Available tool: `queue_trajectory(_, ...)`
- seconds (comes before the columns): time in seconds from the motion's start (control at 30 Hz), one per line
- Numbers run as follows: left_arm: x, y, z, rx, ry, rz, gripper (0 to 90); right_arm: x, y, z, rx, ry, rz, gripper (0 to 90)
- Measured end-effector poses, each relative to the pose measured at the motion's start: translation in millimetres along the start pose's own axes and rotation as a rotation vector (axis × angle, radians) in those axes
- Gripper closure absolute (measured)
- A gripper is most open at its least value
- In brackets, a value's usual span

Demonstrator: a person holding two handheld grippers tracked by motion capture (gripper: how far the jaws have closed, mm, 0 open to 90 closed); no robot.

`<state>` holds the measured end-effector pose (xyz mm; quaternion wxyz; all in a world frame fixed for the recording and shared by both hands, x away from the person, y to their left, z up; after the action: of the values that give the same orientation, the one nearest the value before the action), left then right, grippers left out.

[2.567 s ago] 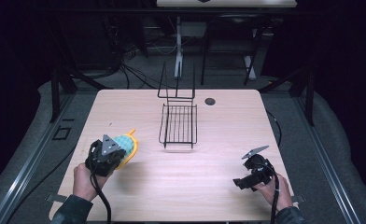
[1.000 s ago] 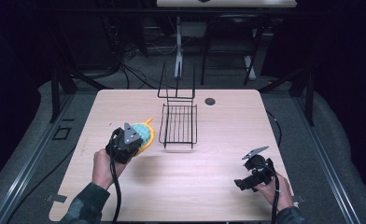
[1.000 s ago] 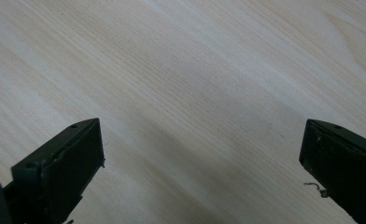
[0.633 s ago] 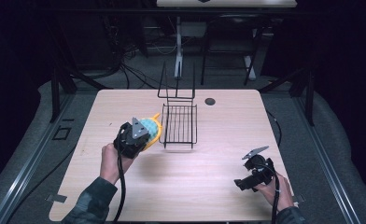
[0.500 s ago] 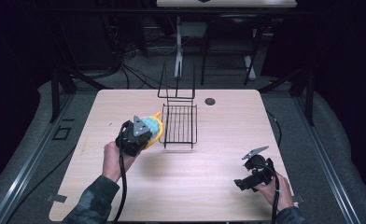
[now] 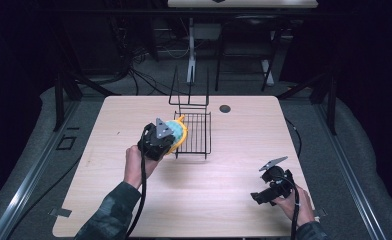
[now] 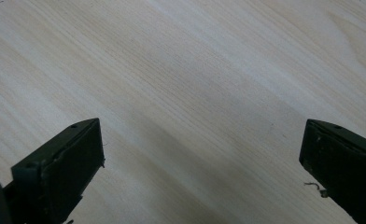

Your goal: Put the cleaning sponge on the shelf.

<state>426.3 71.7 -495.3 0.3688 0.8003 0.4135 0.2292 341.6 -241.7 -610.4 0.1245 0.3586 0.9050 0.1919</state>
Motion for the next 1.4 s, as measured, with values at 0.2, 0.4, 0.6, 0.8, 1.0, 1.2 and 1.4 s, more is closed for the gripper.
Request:
queue_trajectory(0.2,-5.9,7.3,8.8,-0.001,-0.007,-0.002,88.6,1.8,0.7,0.2,-0.001,0.006,-0.001,0.0)
queue_trajectory(0.4,-9.5,11.9,20.9,0.001,-0.013,-0.018,88.6,1.8,0.7,0.0,0.0,0.008,0.004,0.0)
queue_trajectory(0.6,-11.8,16.4,32.7,-0.004,-0.001,-0.041,88.6,1.4,0.4,0.6,0.002,0.008,-0.004,0.0)
queue_trajectory(0.8,-16.1,21.1,44.8,-0.004,0.01,-0.047,88.4,1.6,0.3,0.6,0.002,0.01,-0.004,0.0)
queue_trajectory(1.0,-18.5,23.1,57.0,0.007,0.027,-0.051,88.4,1.1,-0.2,0.7,0.006,0.006,0.002,0.0)
queue_trajectory(1.2,-20.4,24.9,68.4,0.019,0.037,-0.064,88.4,1.4,0.3,0.9,0.003,0.006,-0.003,0.0)
queue_trajectory(1.4,-28.8,22.3,80.9,0.055,0.027,-0.03,88.4,1.0,0.0,0.5,0.005,0.006,0.003,0.0)
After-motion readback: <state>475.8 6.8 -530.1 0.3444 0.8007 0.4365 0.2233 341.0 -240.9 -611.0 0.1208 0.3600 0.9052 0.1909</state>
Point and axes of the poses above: each handheld gripper's, and its own axes: z roughly forward along the jaws, y roughly out of its top, x roughly to its left, the point moved 8 cm from there along z, roughly forward along the jaws, and after that the axes turned 11 degrees about -z, right-handed, at the moved point
